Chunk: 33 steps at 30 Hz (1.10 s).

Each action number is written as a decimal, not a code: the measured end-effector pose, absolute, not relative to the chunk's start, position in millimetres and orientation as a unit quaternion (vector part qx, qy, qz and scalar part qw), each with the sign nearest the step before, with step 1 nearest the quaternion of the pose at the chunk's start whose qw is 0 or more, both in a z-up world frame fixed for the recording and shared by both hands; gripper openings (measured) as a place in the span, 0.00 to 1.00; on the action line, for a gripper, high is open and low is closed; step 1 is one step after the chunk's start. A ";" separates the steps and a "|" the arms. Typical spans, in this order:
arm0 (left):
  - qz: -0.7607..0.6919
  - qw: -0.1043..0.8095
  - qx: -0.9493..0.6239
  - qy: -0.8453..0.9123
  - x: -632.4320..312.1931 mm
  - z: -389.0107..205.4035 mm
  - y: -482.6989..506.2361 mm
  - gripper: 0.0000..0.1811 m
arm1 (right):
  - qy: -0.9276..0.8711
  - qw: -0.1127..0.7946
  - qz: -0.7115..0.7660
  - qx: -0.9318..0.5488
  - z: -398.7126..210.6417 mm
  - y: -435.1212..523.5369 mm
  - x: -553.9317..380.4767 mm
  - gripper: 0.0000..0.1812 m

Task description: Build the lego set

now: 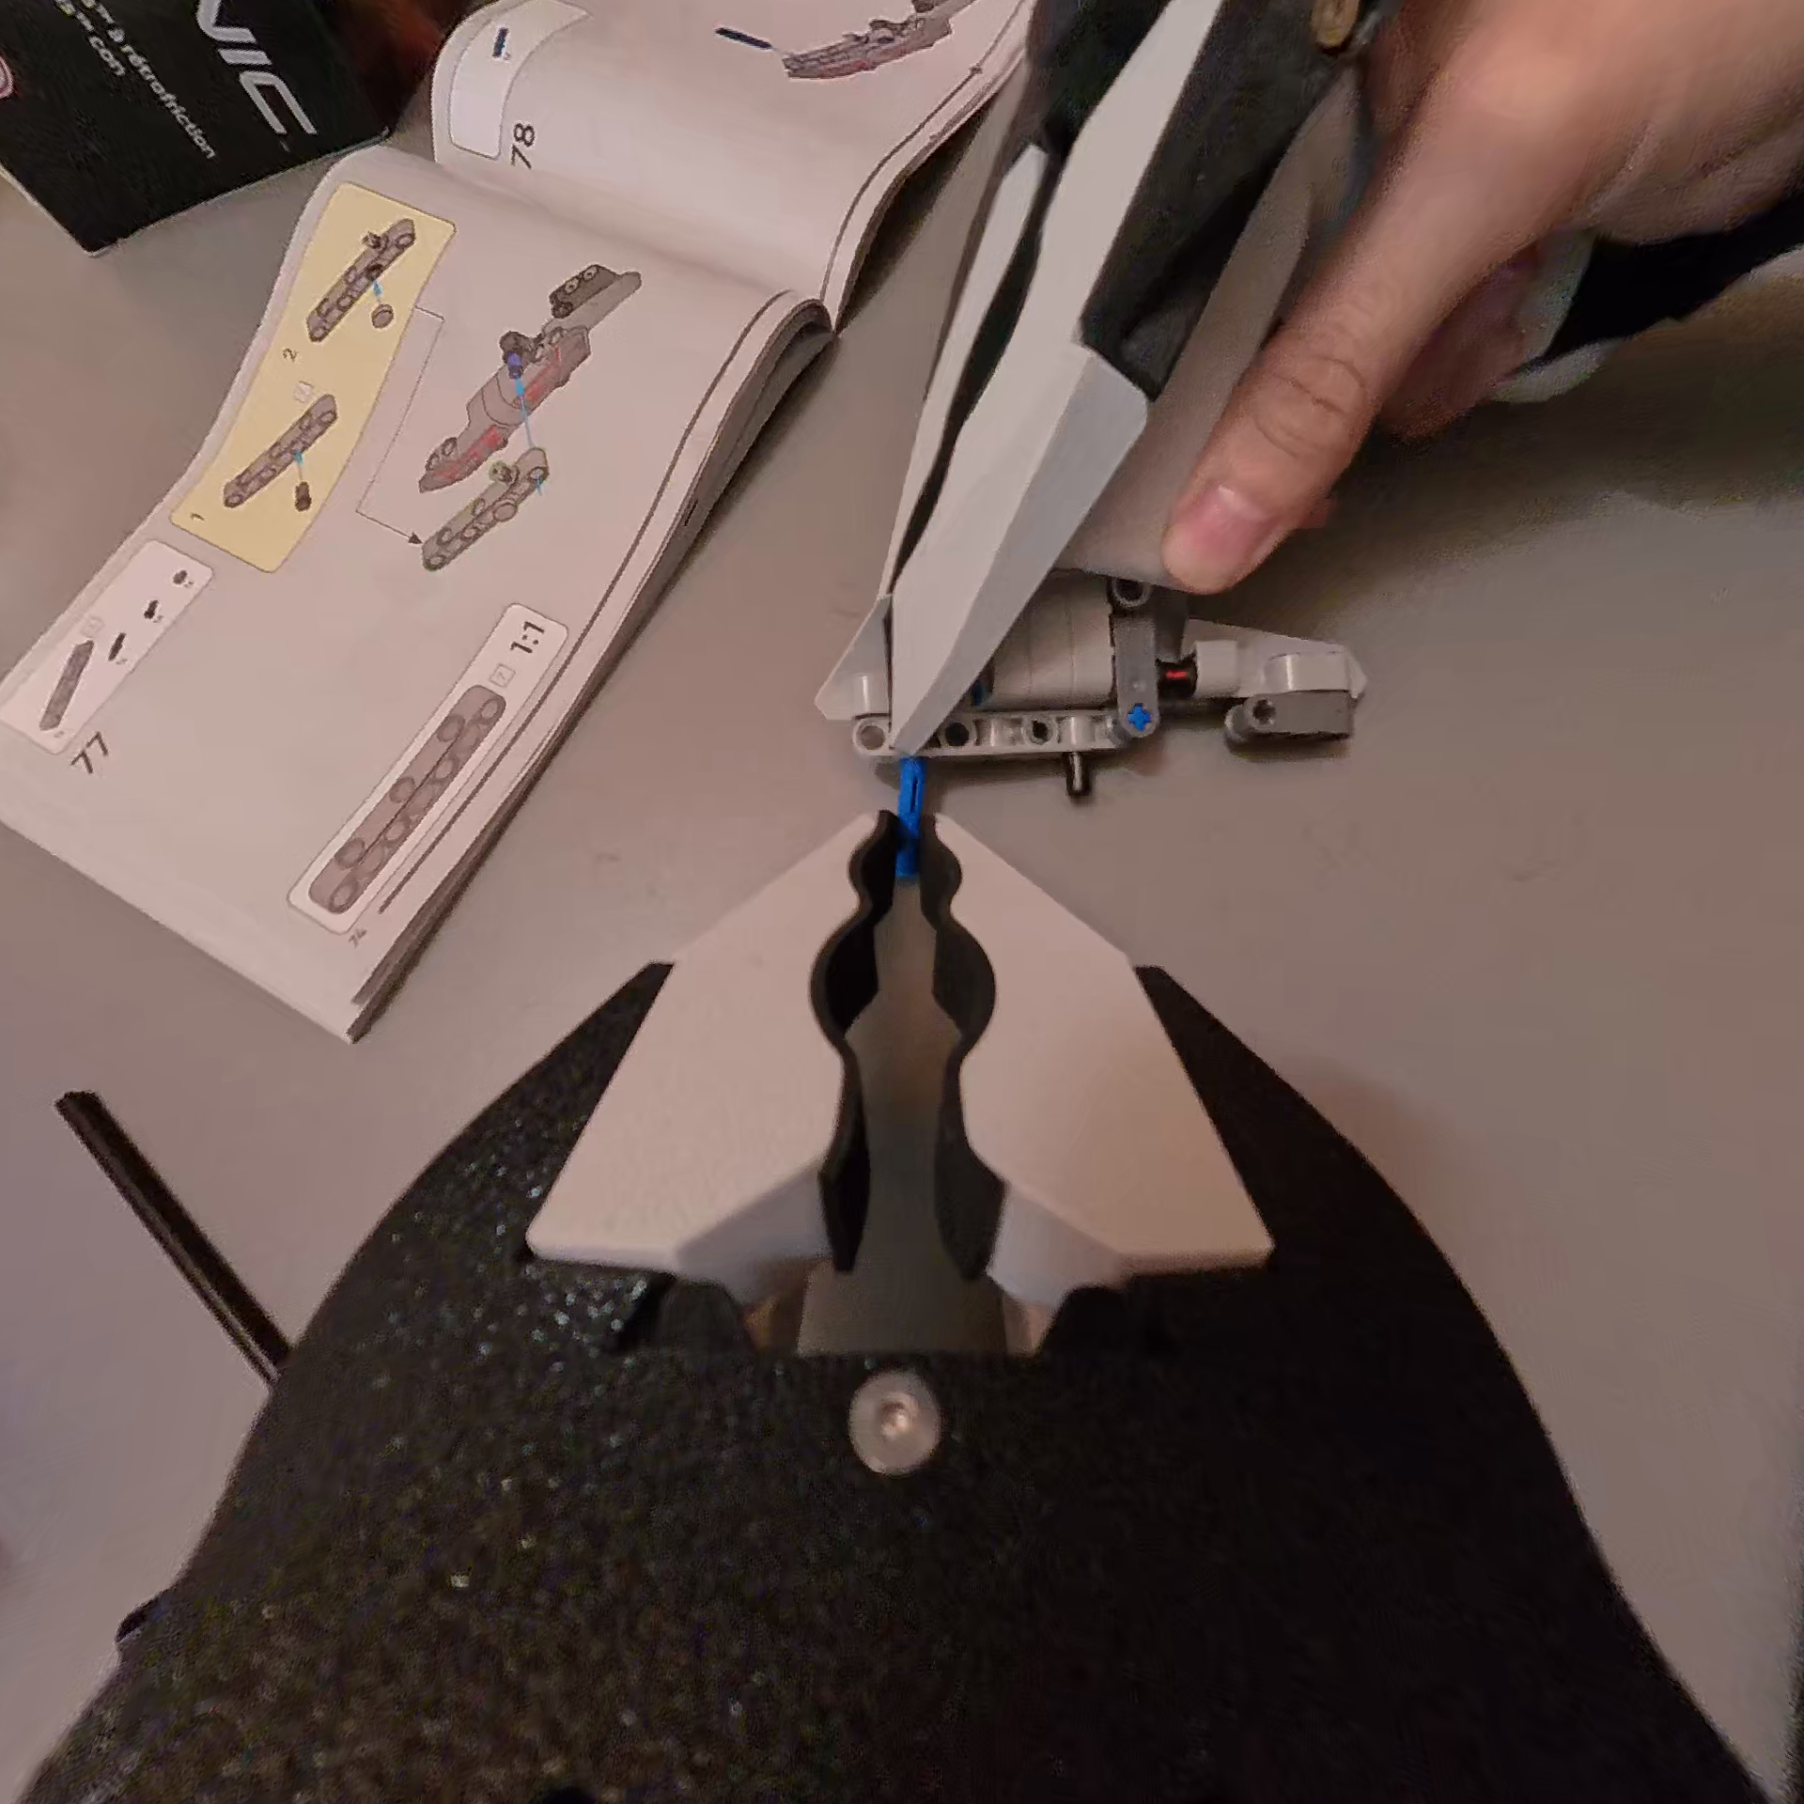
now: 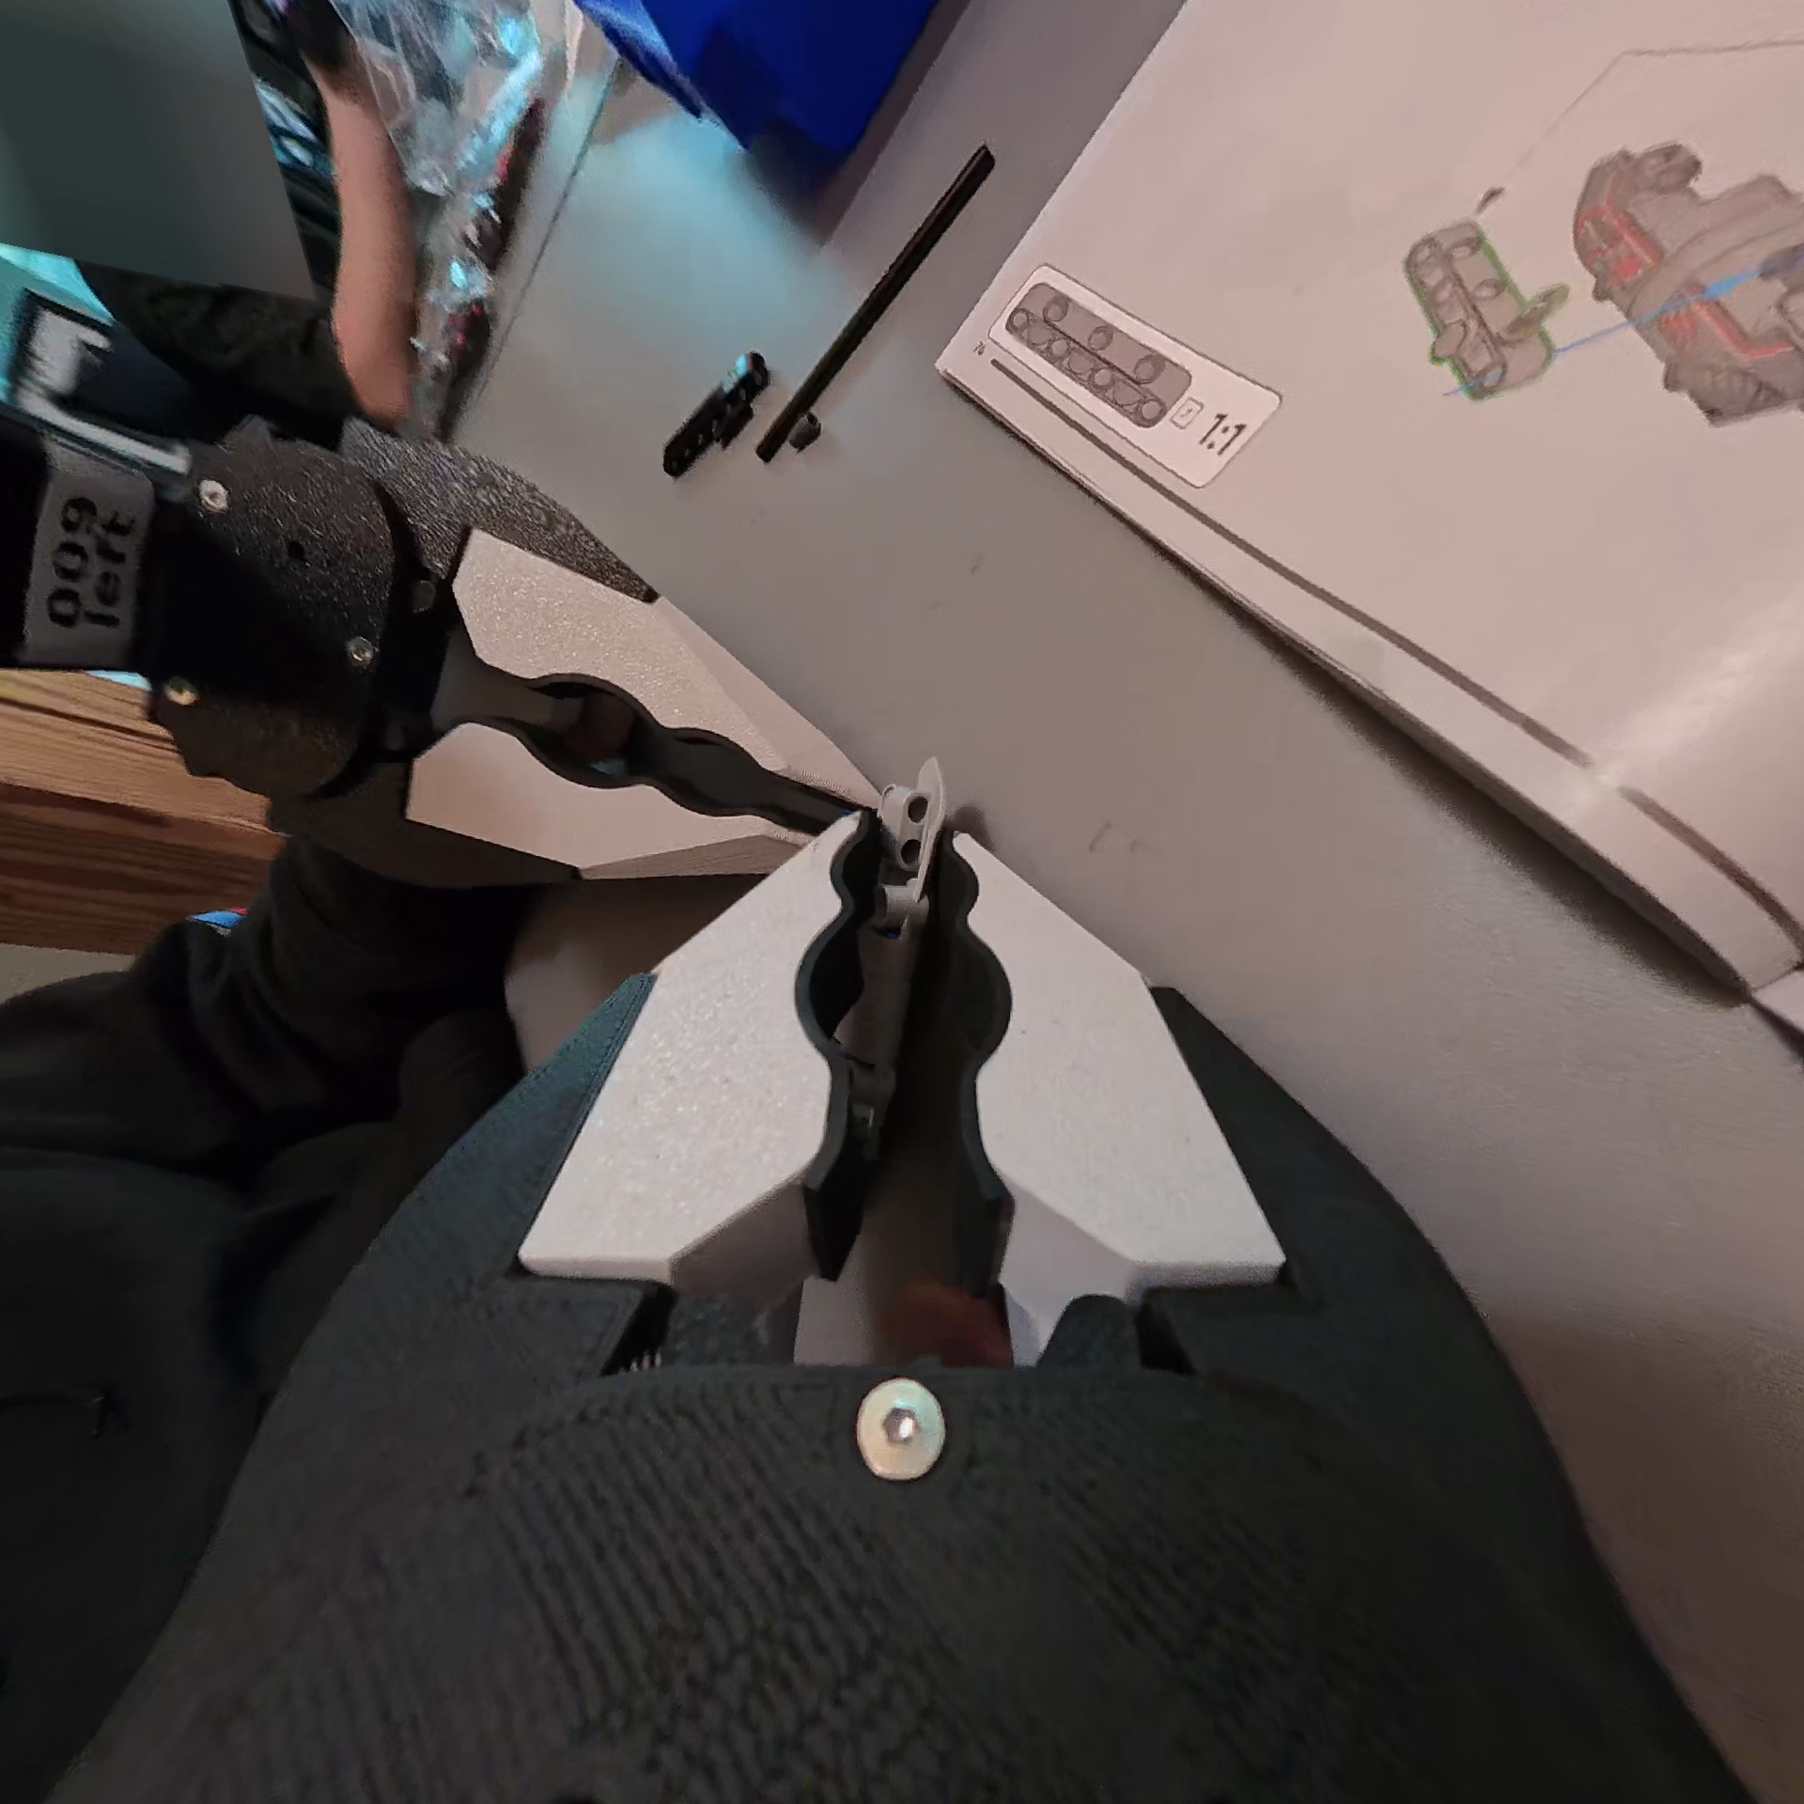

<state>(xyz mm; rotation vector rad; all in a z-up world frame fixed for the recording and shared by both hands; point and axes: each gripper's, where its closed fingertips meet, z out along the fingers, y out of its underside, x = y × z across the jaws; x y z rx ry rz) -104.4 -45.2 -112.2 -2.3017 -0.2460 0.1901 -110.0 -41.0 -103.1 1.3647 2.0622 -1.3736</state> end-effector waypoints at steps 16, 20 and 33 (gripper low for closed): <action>0.142 0.389 -0.907 -0.080 -105.5 -110.9 -44.1 0.01 | 0.702 0.164 -0.510 0.469 -98.3 -41.7 -107.3 0.06; 0.149 0.387 -0.905 -0.090 -106.1 -110.8 -43.7 0.01 | 0.701 0.160 -0.513 0.469 -97.8 -41.6 -107.6 0.06; 0.099 0.416 -0.896 -0.117 -103.1 -104.9 -44.7 0.01 | 0.694 0.155 -0.516 0.477 -97.8 -40.2 -109.7 0.06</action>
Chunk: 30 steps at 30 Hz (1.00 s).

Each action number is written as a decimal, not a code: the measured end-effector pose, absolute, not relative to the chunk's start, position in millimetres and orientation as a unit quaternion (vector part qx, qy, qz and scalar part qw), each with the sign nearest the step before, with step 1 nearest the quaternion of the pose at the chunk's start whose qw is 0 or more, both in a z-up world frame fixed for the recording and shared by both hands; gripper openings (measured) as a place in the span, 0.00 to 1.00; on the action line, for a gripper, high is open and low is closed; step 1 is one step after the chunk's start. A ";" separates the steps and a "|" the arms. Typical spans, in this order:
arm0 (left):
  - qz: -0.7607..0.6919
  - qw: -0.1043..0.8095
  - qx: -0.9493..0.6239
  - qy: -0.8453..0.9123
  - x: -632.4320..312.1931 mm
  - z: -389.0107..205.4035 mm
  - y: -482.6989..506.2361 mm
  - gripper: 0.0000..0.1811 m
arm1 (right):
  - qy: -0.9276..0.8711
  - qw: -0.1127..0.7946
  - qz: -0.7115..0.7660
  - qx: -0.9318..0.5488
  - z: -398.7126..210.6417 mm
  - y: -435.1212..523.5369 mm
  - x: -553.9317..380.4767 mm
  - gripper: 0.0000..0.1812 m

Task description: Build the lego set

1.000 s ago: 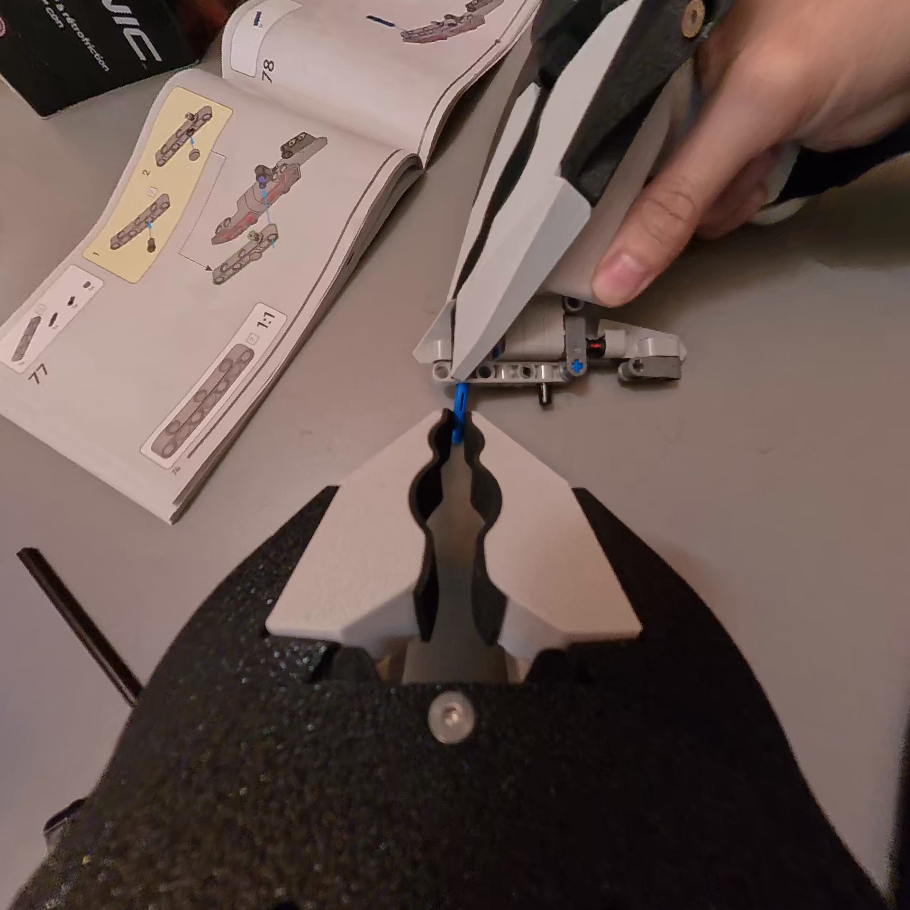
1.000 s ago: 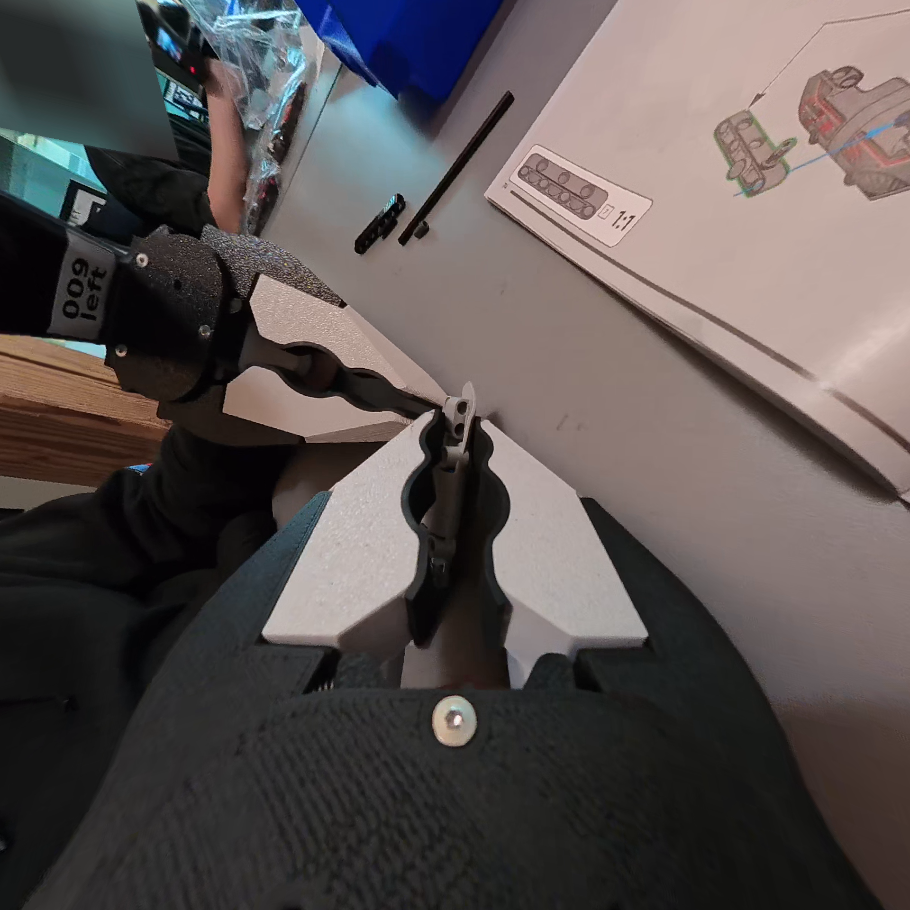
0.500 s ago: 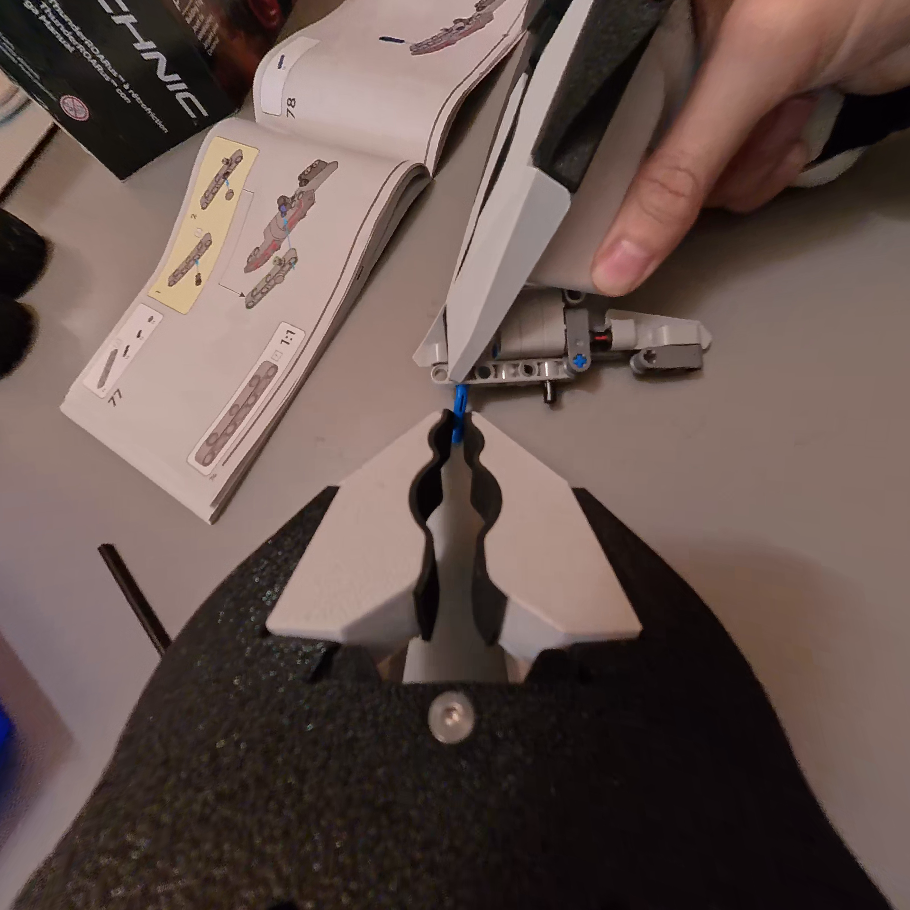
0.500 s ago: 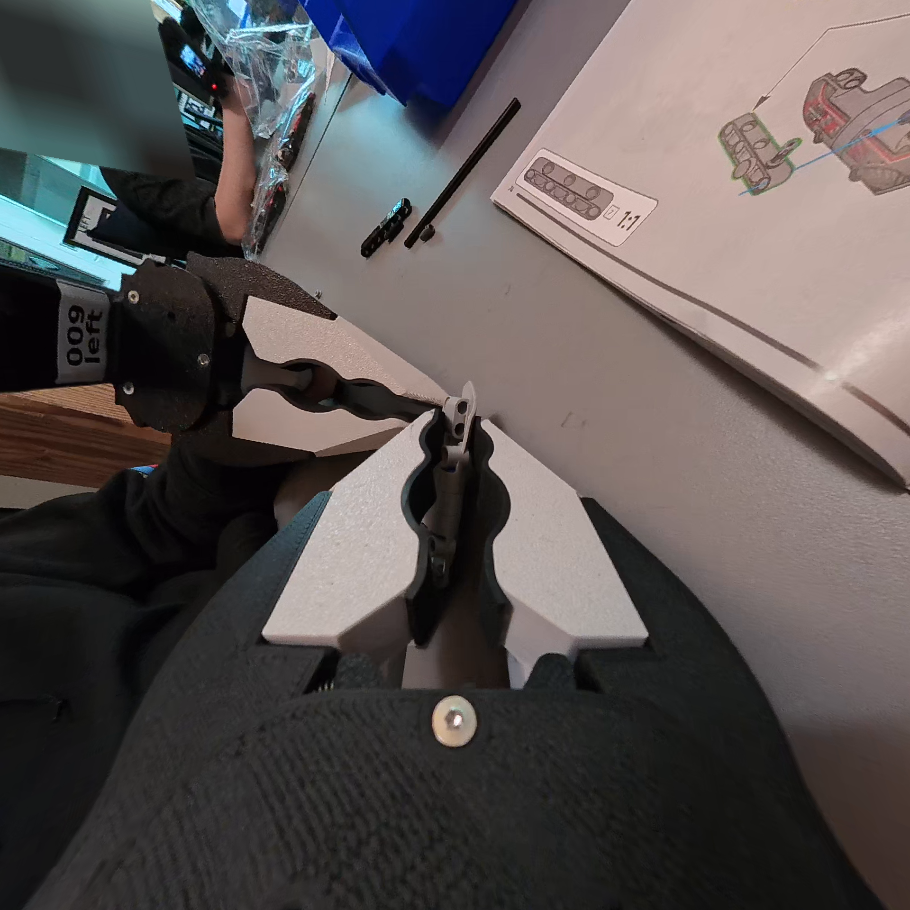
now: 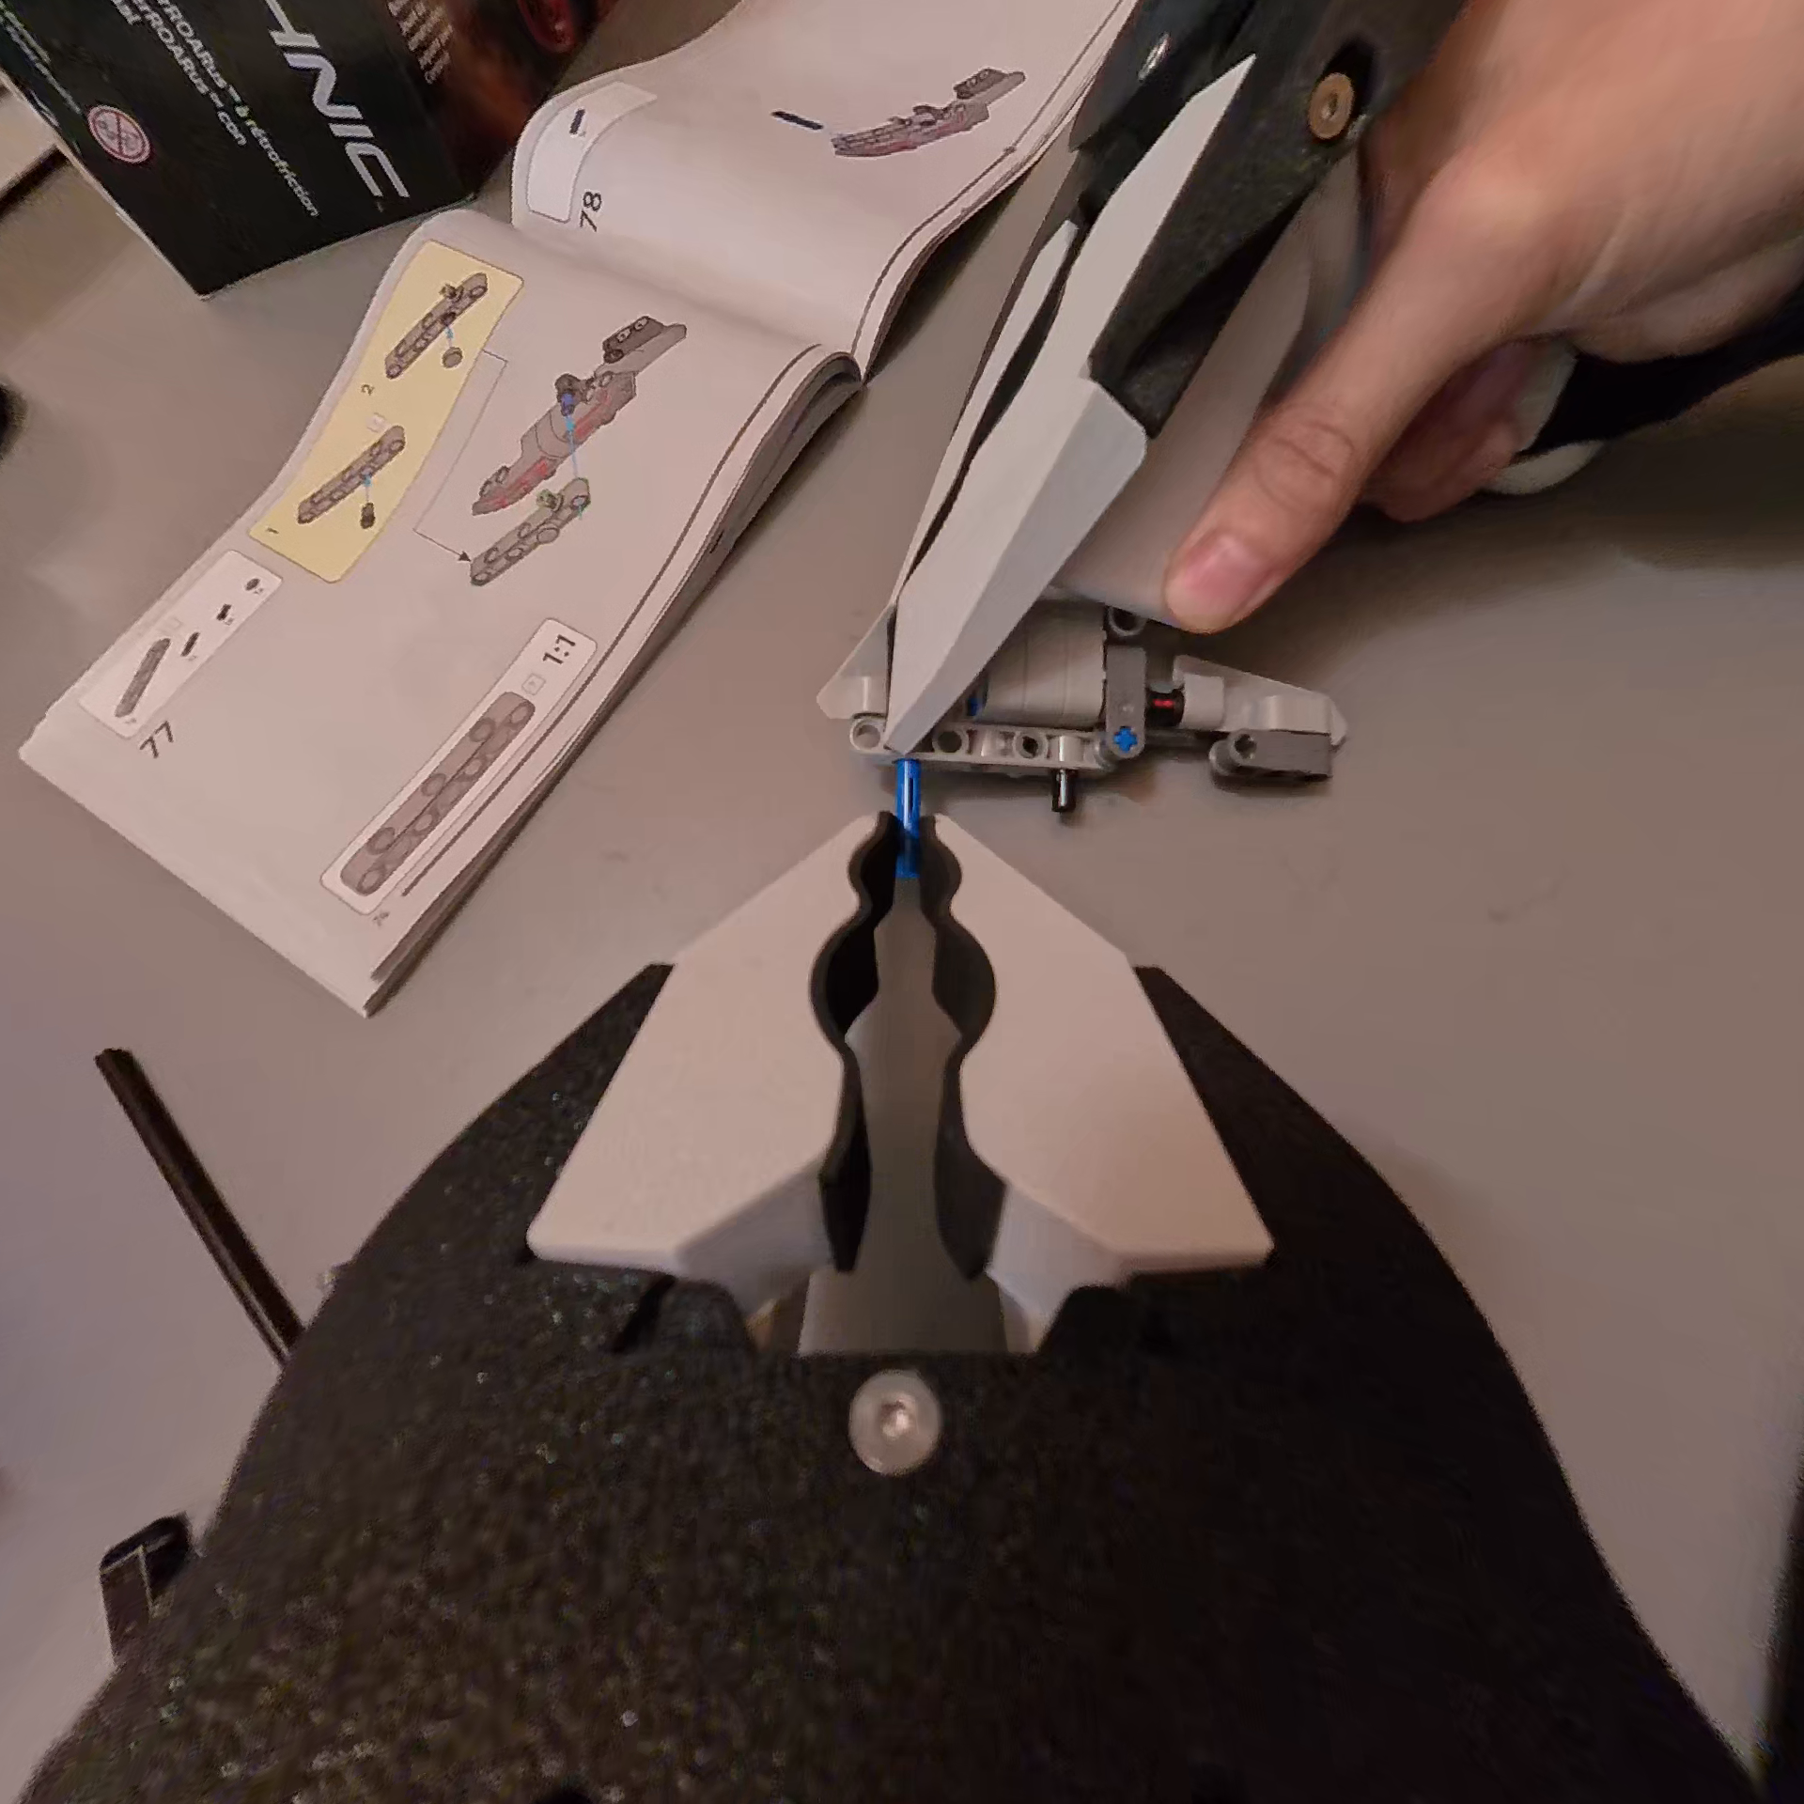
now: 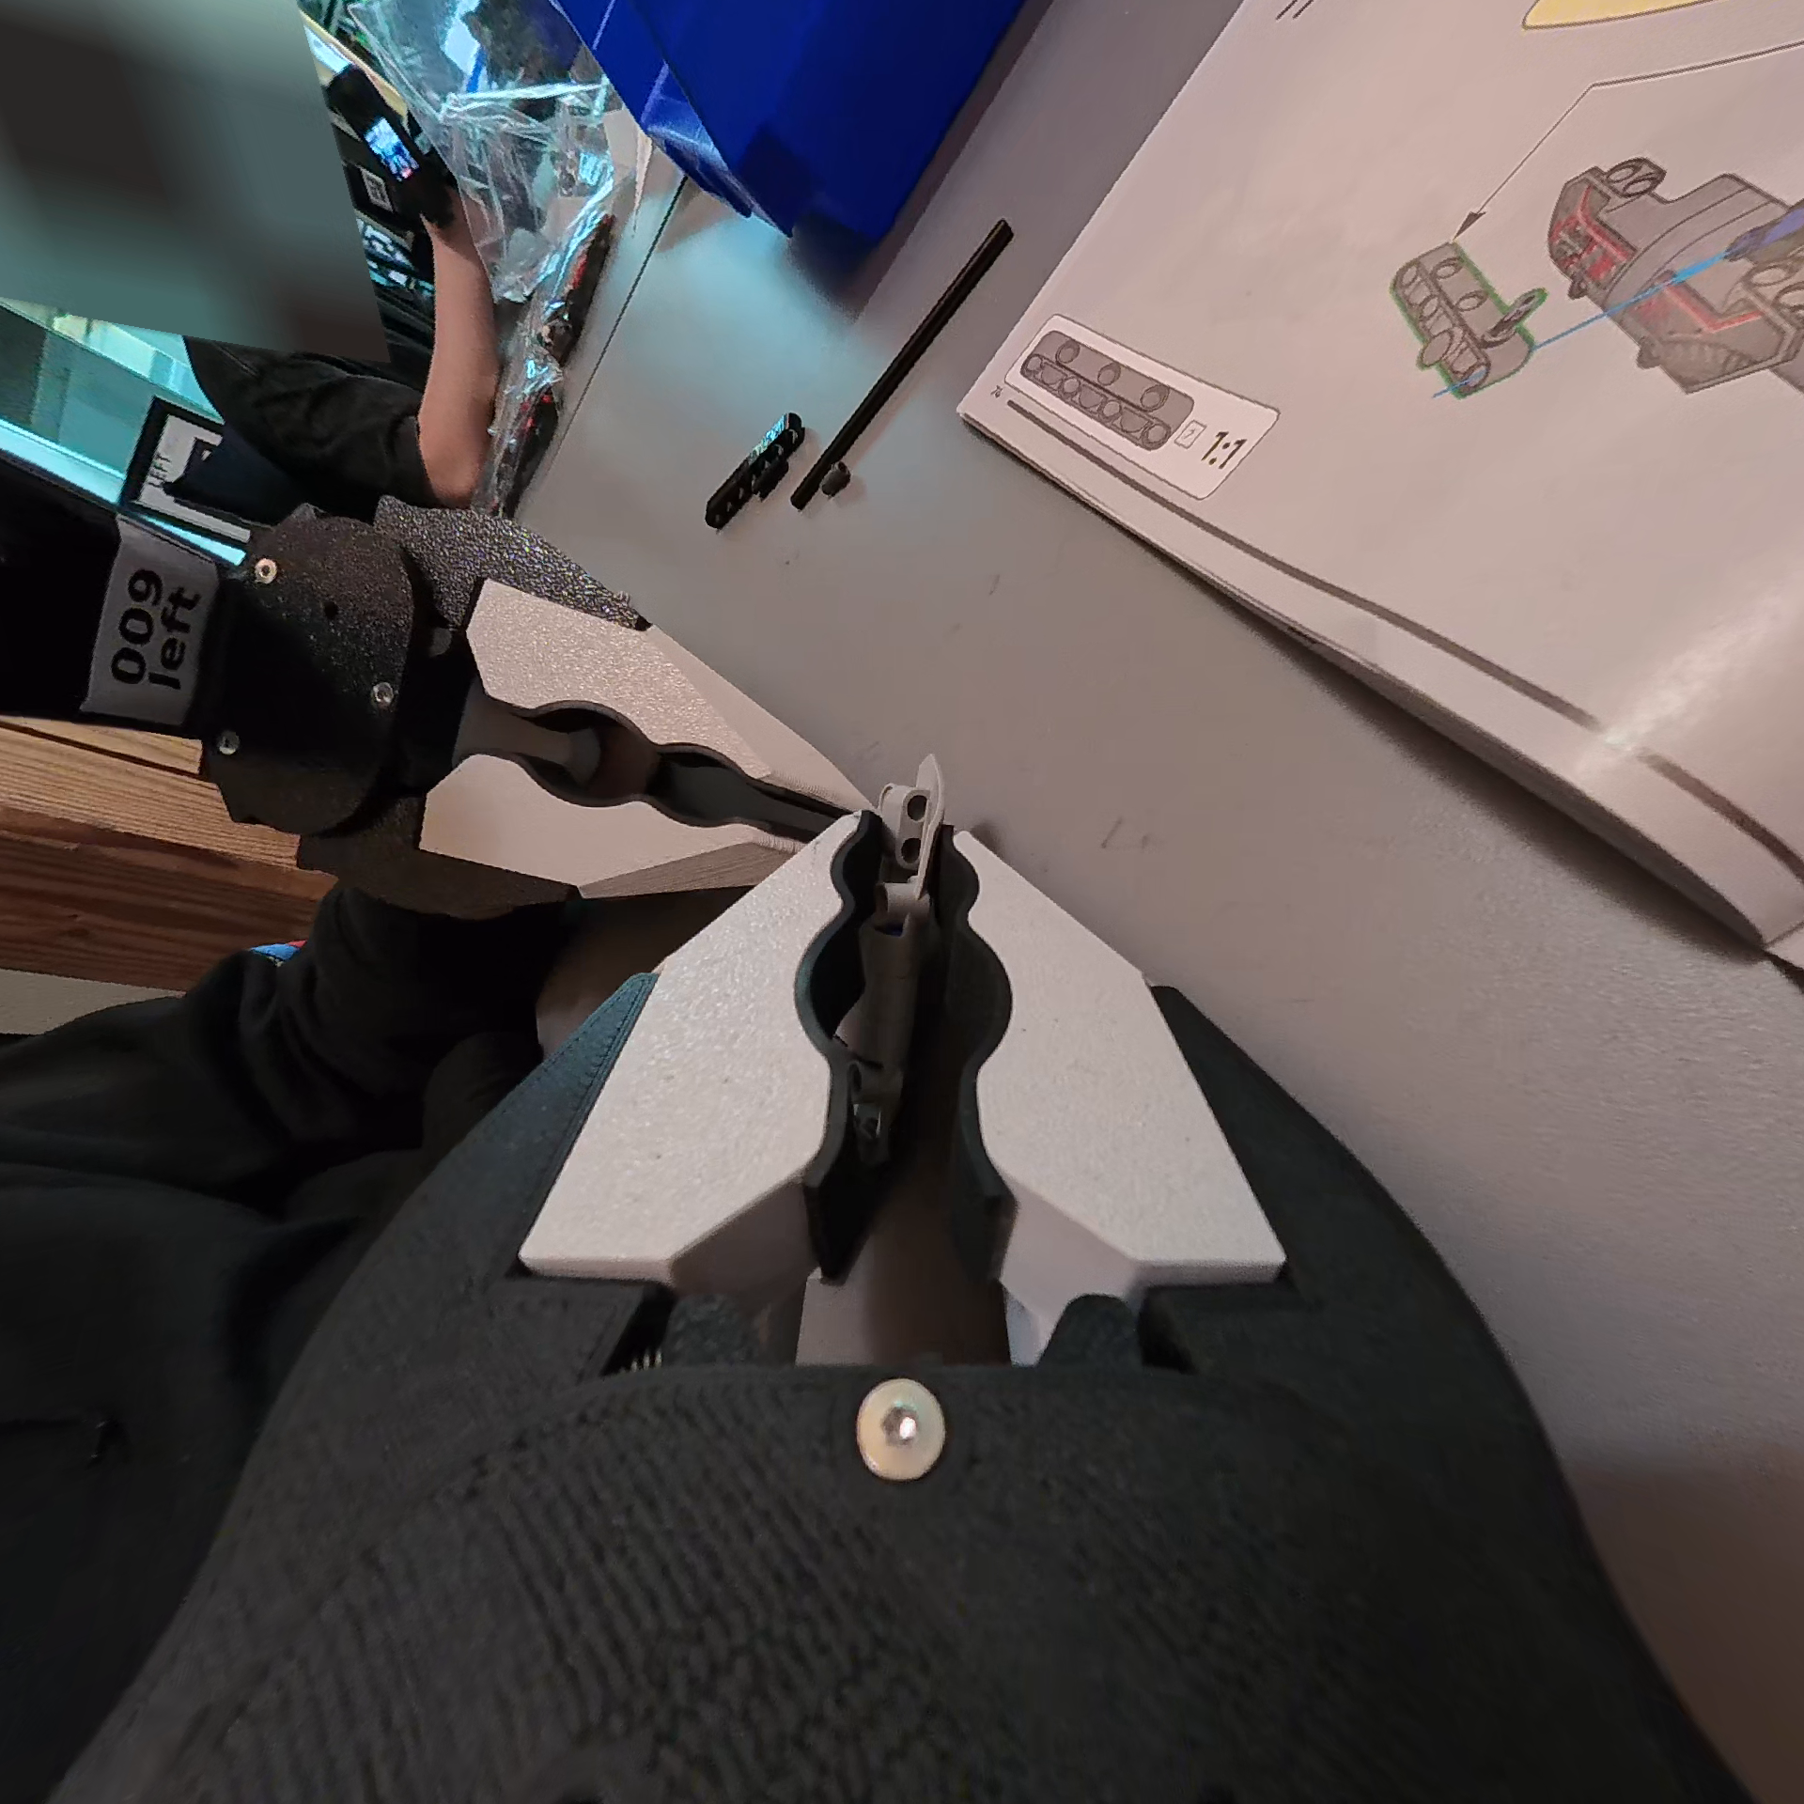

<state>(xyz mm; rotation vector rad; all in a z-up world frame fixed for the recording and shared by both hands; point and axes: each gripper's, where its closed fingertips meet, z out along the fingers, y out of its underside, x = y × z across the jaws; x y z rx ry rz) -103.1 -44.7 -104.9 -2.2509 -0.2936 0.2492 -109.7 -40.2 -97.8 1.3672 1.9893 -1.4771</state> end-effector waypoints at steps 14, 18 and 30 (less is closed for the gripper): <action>0.145 0.390 -0.905 -0.087 -107.5 -110.2 -42.0 0.01 | 0.692 0.162 -0.519 0.476 -97.0 -40.4 -109.9 0.06; 0.138 0.402 -0.901 -0.089 -106.2 -107.0 -44.0 0.01 | 0.693 0.158 -0.519 0.475 -97.0 -40.1 -109.8 0.06; 0.101 0.424 -0.892 -0.123 -106.3 -102.1 -43.6 0.00 | 0.697 0.136 -0.516 0.480 -98.4 -38.7 -113.1 0.06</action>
